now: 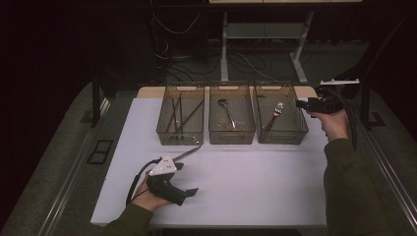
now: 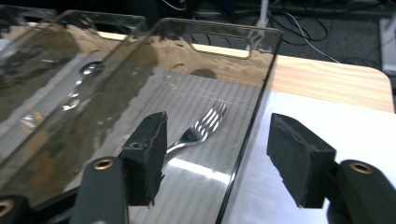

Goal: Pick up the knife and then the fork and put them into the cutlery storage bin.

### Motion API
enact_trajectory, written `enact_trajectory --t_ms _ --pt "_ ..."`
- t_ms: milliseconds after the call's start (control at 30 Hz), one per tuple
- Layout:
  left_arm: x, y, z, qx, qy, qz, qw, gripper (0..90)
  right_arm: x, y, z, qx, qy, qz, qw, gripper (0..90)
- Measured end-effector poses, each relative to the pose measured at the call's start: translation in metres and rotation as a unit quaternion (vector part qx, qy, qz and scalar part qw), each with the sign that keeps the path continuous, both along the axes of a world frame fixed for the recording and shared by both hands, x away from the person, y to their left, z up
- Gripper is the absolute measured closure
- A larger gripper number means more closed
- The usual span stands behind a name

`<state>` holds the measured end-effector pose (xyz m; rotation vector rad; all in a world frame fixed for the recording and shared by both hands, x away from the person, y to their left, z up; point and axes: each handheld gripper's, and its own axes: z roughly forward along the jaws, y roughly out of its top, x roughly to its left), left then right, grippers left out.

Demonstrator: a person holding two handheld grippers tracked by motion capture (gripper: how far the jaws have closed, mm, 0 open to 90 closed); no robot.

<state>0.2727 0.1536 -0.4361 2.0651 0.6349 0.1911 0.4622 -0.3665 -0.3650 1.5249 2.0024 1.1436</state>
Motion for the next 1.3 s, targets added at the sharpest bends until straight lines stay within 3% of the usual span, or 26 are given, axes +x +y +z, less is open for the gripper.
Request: enact_trajectory --t_ms 100,367,533,767,900,1200,1300 --pt "0.001 0.001 0.000 0.006 0.002 0.004 1.0000 0.0 -0.011 0.003 0.002 0.004 -0.011 0.018 0.9998 34.9" --pt "0.003 0.004 0.002 0.024 0.001 0.008 0.9997 0.0 -0.052 0.026 0.015 -0.013 -0.042 0.068 0.9967 26.9" --pt "0.007 0.009 0.005 0.035 0.000 0.013 0.9993 2.6 -0.077 0.037 0.012 -0.011 -0.050 0.093 0.9943 20.6" --pt "0.016 0.018 0.010 0.038 0.004 0.036 0.9986 12.2 -0.112 0.049 -0.005 -0.006 -0.056 0.112 0.9921 19.8" --pt "0.022 0.023 0.012 0.041 0.007 0.051 0.9978 16.0 -0.130 0.057 -0.019 -0.005 -0.057 0.114 0.9918 15.1" --pt "0.034 0.033 0.017 0.046 0.009 0.065 0.9968 28.0 -0.171 0.070 -0.052 -0.009 -0.053 0.129 0.9901 10.2" --pt "0.038 0.038 0.018 0.058 0.006 0.064 0.9962 34.5 -0.182 0.073 -0.060 -0.014 -0.054 0.128 0.9902 10.2"
